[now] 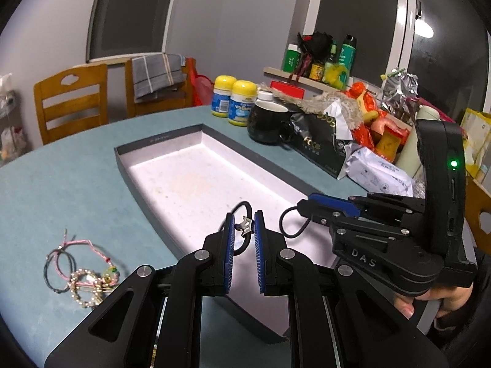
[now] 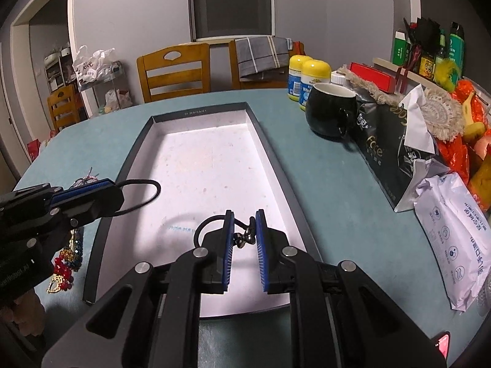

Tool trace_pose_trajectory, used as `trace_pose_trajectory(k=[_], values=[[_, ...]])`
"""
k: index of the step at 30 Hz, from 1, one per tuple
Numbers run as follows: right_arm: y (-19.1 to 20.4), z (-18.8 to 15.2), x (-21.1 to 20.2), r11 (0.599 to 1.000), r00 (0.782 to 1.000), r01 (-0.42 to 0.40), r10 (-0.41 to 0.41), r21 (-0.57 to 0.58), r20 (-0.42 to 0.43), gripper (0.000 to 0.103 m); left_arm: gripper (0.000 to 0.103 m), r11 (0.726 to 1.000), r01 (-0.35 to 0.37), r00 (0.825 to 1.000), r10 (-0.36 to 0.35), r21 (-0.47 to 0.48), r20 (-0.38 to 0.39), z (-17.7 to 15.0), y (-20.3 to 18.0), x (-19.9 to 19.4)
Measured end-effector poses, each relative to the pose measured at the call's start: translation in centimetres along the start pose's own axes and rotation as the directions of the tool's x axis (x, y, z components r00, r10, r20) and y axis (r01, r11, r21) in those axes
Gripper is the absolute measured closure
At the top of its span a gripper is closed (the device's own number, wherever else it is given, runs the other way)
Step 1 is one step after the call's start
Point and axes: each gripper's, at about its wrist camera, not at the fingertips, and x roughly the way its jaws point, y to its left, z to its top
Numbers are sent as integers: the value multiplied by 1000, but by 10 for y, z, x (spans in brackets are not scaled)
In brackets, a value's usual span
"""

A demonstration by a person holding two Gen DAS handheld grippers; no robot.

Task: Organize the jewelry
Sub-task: 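Carry the black hair tie into the white box and open the left gripper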

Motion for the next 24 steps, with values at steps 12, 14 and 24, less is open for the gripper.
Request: trace_pose_trajectory(k=[12,14,24], values=[[-2,-3,5,1000,1000,4,-4,6,-31,89,90,1000,6,1000,-6,21,-25,-2,-5,5],[-1,-3,6,1000,999,3,-3,5,-34,89,90,1000,14,999,-13,17,-29,-2,-5,6],[-1,-3,5,1000,999,0,0,5,-37,89,90,1000,5,999,-4,18,-48,-3,-3,10]])
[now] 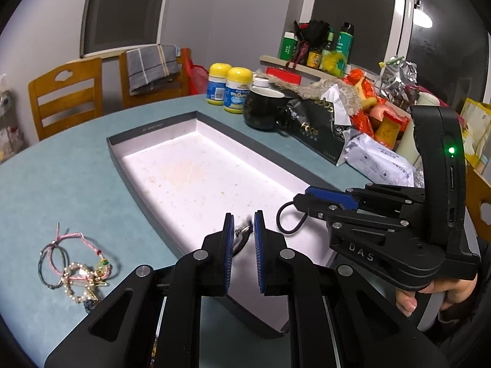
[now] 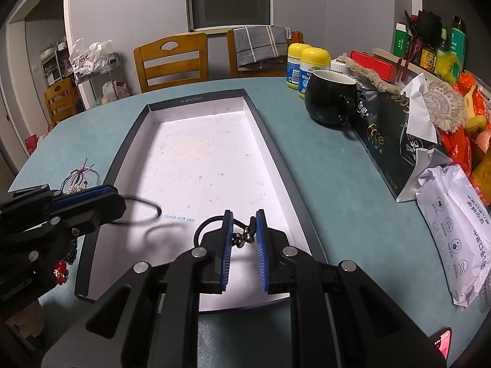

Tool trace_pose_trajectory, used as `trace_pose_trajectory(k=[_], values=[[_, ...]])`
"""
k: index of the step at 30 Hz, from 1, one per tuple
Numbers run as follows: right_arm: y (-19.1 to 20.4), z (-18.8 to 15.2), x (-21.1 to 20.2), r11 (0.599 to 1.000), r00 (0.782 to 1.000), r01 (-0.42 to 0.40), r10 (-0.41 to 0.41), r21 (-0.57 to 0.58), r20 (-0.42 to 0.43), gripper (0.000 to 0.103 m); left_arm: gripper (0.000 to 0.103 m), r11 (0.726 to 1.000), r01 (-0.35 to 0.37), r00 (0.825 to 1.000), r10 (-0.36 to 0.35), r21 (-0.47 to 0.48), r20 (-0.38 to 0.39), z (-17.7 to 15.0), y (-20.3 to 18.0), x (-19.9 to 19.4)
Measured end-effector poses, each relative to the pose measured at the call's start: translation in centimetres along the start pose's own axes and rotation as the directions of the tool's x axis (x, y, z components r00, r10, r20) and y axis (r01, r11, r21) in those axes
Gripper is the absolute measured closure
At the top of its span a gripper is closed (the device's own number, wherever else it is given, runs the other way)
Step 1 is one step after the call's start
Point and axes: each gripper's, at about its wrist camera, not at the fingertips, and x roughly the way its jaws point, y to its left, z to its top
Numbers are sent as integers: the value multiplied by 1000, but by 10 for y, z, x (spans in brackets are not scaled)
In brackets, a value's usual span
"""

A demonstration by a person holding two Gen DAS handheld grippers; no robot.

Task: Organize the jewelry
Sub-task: 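Carry the black hair tie into the white box and open the left gripper, then move the left gripper back over the jewelry pile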

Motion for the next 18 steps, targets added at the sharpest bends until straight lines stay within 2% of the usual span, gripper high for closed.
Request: trace_pose_trajectory(k=[12,13,15,18], values=[[0,1,-2,1000,1000,-19,19,2,0,85,90,1000,3,1000,-3,-28,-4,-1,6,-1],[0,1,-2,1000,1000,-21,21,2,2,75,90,1000,-1,1000,1,-31,-4,0,7,-2],[1,2,-5,1000,1000,-21,21,-2,18,62,77,999,-5,1000,5,-45,1,0,11,-5],[3,2,-7,1000,999,-25,25,-10,25,62,72,998,-30,999,31,-51,22,1,18,-17]])
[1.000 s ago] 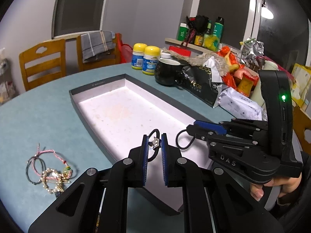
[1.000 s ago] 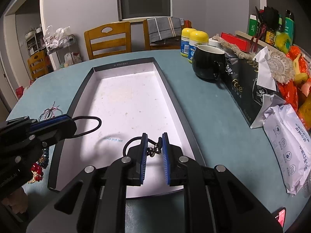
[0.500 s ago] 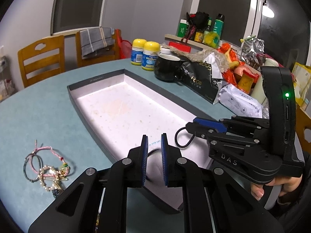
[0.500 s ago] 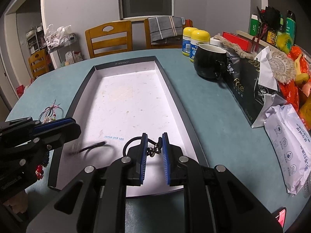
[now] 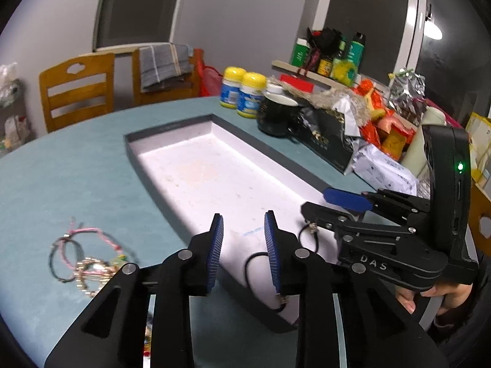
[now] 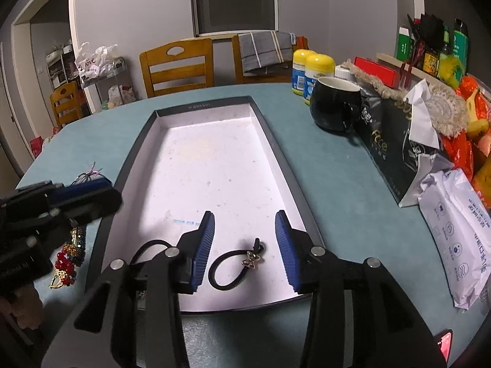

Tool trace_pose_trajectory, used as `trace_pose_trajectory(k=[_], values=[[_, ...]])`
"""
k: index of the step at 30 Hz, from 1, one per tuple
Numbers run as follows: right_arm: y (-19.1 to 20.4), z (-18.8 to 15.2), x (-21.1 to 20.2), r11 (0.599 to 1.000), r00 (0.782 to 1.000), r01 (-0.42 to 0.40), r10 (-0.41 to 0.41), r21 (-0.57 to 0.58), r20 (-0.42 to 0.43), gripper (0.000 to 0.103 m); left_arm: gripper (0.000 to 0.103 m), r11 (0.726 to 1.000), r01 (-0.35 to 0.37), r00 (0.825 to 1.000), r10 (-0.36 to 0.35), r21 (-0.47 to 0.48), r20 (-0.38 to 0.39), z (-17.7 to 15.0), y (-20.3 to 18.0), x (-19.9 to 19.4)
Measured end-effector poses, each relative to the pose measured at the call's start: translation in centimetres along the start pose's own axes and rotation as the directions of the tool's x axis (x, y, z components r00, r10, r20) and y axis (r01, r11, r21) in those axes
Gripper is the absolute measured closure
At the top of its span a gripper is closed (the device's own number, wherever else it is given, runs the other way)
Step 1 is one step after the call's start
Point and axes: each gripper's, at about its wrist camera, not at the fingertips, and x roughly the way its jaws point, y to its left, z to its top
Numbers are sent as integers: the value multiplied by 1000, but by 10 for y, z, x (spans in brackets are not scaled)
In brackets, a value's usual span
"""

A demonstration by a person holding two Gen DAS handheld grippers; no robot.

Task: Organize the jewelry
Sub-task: 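Move the left gripper back over the jewelry pile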

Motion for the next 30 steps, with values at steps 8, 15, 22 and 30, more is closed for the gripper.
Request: trace_pose_trajectory(k=[8,15,22,30], values=[[6,1,-7,1000,1000,-19,19,-18,25,50,42,991,-137,991,137,12,8,-13,45,-41],[21,1,-16,996,997,-41,46,-75,63,40,33,989,-148,983,145,-21,-115,-38,82,-52],[27,0,-17,994,997,-47,53,-102,64,39,33,995,-97,973,101,33,-210,-48,70,-26],[31,0,-19,992,995,-63,71,-112,70,39,35,992,-109,964,119,55,-238,-45,66,-7]])
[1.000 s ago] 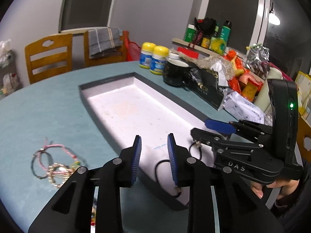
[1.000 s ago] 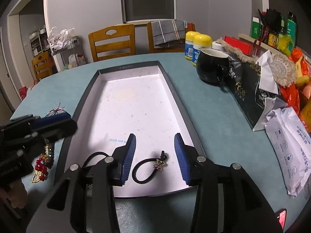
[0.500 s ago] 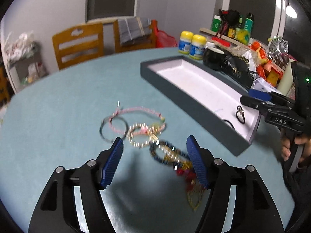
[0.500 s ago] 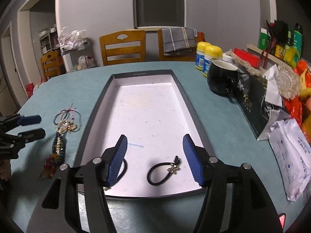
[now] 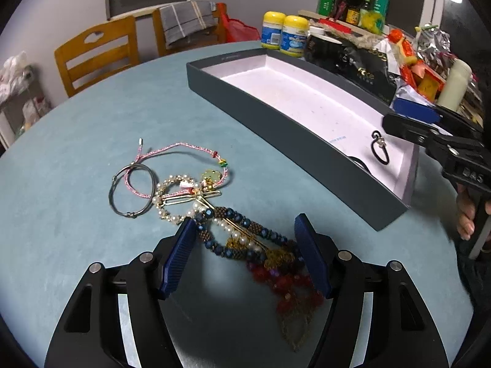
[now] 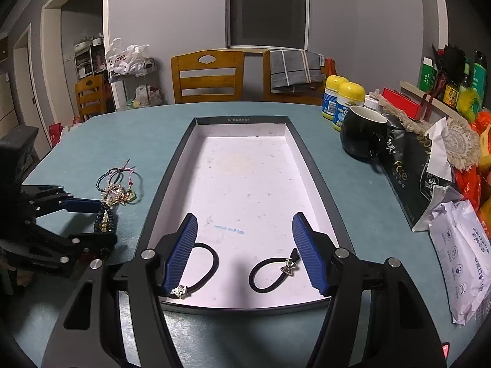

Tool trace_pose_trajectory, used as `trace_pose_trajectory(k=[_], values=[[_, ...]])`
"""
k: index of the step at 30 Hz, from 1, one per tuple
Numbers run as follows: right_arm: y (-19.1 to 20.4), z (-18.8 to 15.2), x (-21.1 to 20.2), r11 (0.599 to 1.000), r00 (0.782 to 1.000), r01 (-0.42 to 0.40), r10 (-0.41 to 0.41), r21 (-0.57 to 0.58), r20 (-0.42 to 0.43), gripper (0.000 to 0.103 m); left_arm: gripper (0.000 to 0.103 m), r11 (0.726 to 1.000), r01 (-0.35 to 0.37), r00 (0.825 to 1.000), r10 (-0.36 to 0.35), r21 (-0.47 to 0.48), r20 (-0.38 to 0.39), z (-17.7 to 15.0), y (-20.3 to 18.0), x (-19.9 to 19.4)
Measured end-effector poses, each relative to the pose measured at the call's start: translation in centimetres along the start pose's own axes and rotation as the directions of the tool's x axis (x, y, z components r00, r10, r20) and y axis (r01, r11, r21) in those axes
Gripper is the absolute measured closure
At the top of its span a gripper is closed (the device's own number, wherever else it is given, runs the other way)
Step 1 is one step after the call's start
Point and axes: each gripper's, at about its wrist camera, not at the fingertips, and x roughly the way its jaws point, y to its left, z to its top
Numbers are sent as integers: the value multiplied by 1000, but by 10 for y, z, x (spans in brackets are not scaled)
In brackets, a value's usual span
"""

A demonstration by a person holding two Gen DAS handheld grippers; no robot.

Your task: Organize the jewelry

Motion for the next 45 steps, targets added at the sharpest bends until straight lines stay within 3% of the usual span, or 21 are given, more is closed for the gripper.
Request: trace_pose_trajectory(k=[1,4,7,9,15,20,23,31,35,42,45], values=[[0,0,0,1000,1000,-2,2,1,0,39,37,1000,2,1000,-2,-7,4,1,1,0],[1,0,0,1000,1000,0,0,1,0,39,54,999,-13,1000,14,-33,8,1,6,-1],[1,0,-1,1000,1000,-1,1,-3,1,39,78,999,8,1000,-8,-50,15,1,9,-2],[2,0,-1,1000,1000,-2,2,-5,2,39,96,999,-30,999,30,-18,33,2,4,-8],[5,0,-6,1000,999,-25,25,-13,33,39,96,998,-34,989,40,-45,142,4,8,-36],[22,2,-21,990,986,-141,143,-28,87,39,96,998,-46,972,56,-46,230,3,10,-60],[41,6,-27,975,970,-217,221,-46,101,39,96,996,-62,955,76,-59,288,3,11,-80],[96,13,-20,946,955,-290,296,-145,24,39,96,994,-73,891,102,-82,443,-3,19,-135],[123,14,-17,917,929,-367,371,-155,-2,39,96,994,-53,864,91,-91,495,-6,25,-155],[178,10,7,882,914,-405,399,-239,-77,39,96,994,-21,826,78,-107,558,-10,33,-185],[191,13,15,883,916,-399,395,-248,-70,39,96,994,0,815,63,-108,576,-11,35,-194]])
